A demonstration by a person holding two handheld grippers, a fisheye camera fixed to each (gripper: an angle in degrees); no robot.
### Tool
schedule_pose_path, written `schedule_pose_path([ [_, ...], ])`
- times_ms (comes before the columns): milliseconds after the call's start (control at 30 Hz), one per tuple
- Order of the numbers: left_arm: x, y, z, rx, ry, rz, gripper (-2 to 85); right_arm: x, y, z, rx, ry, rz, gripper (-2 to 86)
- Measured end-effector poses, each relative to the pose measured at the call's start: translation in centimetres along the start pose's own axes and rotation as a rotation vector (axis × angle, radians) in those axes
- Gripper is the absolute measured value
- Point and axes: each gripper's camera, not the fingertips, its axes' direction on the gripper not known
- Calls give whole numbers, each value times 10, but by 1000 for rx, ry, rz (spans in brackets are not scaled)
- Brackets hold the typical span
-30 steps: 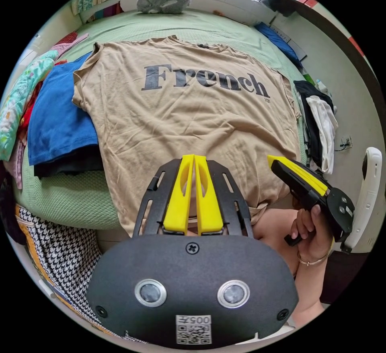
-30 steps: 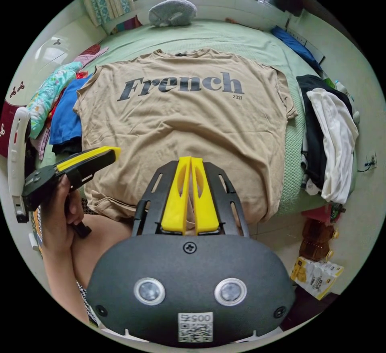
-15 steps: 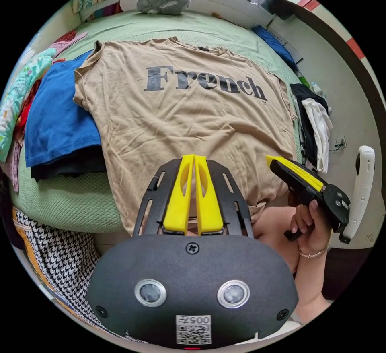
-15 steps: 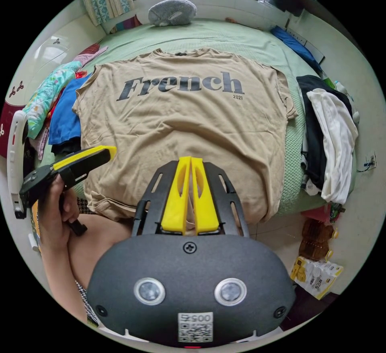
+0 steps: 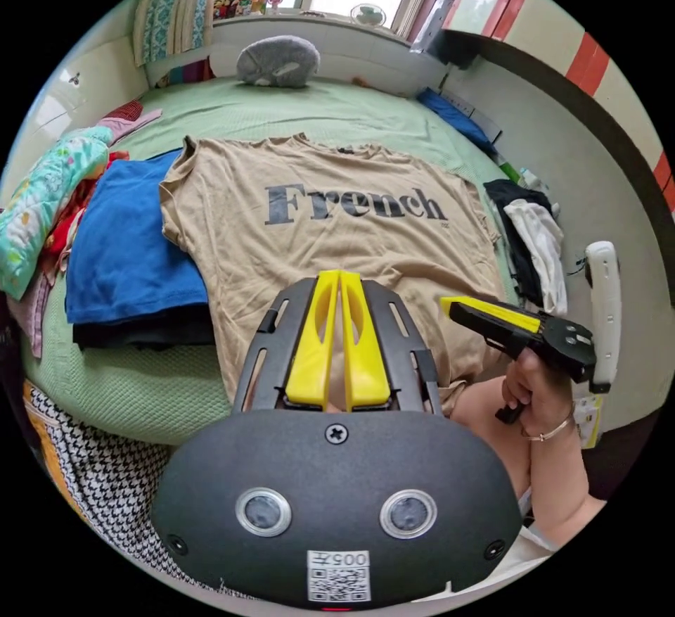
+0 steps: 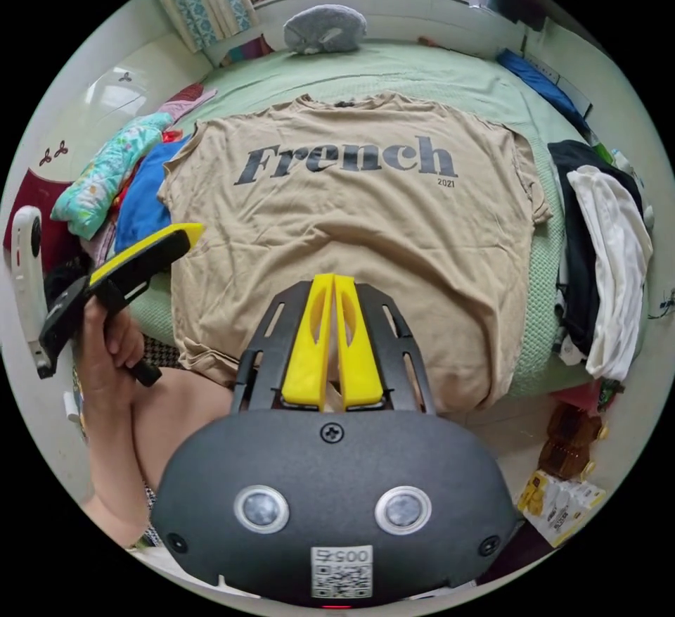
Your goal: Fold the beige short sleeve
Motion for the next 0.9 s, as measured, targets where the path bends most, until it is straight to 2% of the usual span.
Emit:
schedule_pose_path([
  [133, -25, 8, -16, 9, -35, -44, -1, 11, -8, -9, 54, -56, 42, 3],
  [267, -47, 2, -38, 27, -83, -87, 0, 10, -17, -15, 82, -77, 25, 65],
  [567, -77, -48, -106, 271, -232, -103, 33, 7, -31, -22, 115, -70, -29, 76],
  [733, -107, -39, -84, 168, -303, -86, 107, 6, -39, -23, 111, -42, -71, 104],
  [800, -121, -32, -84, 133, -252, -116, 113, 5, -43, -24, 124, -55, -90, 126],
  [900, -143, -28, -96, 208, -194, -149, 126, 2, -60, -28, 150, -126, -116, 130],
])
